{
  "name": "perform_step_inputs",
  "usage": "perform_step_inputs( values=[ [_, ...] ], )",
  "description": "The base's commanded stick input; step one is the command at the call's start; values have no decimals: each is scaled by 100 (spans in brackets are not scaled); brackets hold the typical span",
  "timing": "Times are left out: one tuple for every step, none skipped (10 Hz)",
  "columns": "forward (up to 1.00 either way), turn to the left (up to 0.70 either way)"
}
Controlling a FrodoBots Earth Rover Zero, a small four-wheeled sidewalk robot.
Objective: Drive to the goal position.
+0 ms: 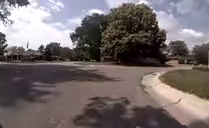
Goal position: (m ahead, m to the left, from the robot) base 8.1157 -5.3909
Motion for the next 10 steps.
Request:
perform_step_inputs(
  values=[
    [70, 0],
    [70, 0],
    [70, 0],
    [70, -7],
    [70, -26],
    [70, -35],
    [70, -34],
    [70, 0],
    [70, 0],
    [70, 0]
  ],
)
